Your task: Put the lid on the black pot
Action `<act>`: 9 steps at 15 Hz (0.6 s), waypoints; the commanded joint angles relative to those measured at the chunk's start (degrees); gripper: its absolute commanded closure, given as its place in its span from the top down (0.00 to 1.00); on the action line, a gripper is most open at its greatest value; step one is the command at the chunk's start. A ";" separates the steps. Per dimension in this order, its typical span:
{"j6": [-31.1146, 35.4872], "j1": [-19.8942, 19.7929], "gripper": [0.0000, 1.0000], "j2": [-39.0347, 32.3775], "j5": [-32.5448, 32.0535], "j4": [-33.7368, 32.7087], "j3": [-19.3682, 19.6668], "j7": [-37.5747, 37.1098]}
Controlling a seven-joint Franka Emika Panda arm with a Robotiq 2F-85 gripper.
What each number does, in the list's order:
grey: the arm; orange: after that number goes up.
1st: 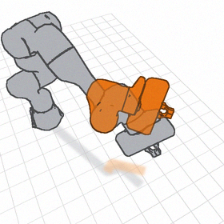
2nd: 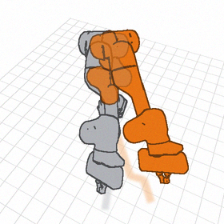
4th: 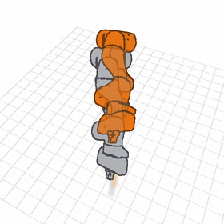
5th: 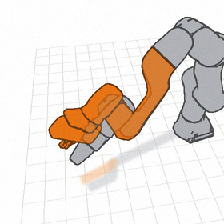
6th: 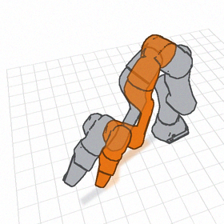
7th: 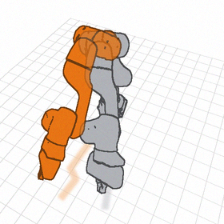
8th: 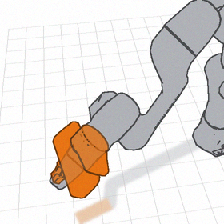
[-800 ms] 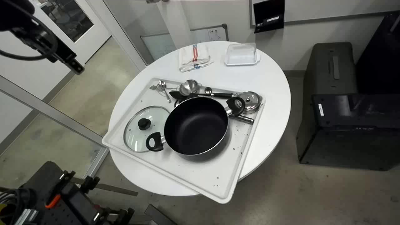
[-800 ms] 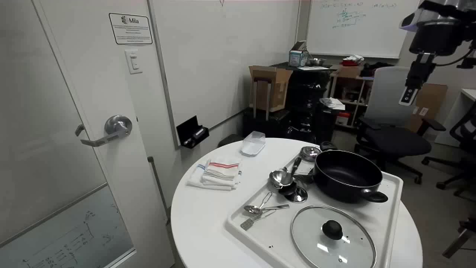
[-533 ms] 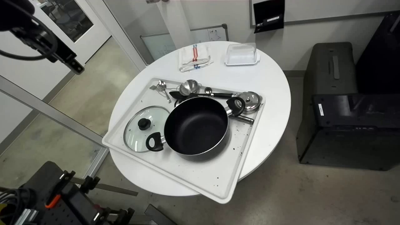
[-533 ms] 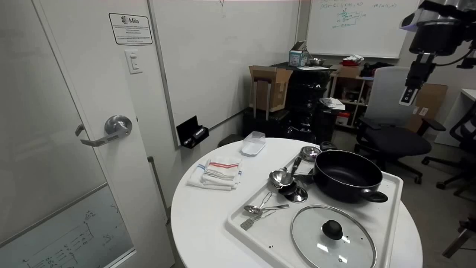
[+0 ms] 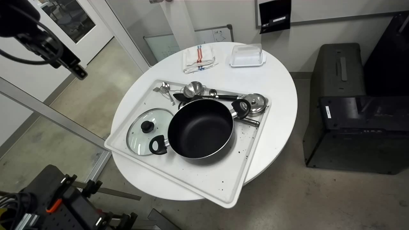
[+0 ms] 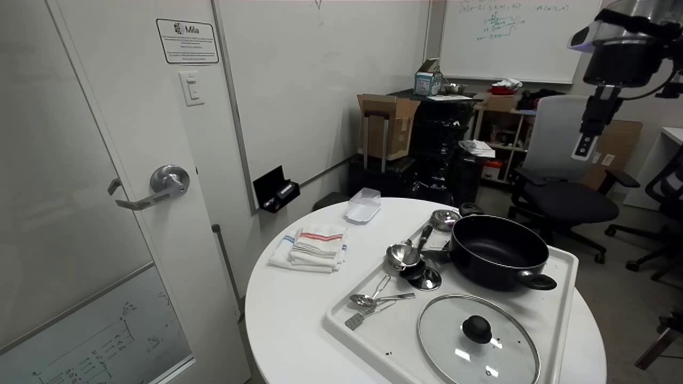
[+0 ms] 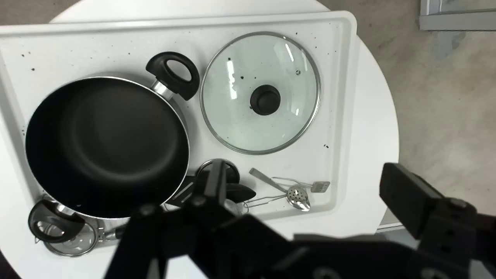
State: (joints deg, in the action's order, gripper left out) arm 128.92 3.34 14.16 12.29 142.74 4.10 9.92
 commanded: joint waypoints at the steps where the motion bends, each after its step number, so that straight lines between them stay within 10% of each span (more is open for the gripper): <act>1: 0.20 0.11 1.00 -4.89 -1.00 -1.88 -2.15 -0.67; 9: 10.75 0.57 1.00 -14.54 -8.51 -3.05 -7.06 -7.21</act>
State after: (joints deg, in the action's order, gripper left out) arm 135.56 3.58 3.77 8.07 141.50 -1.45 6.90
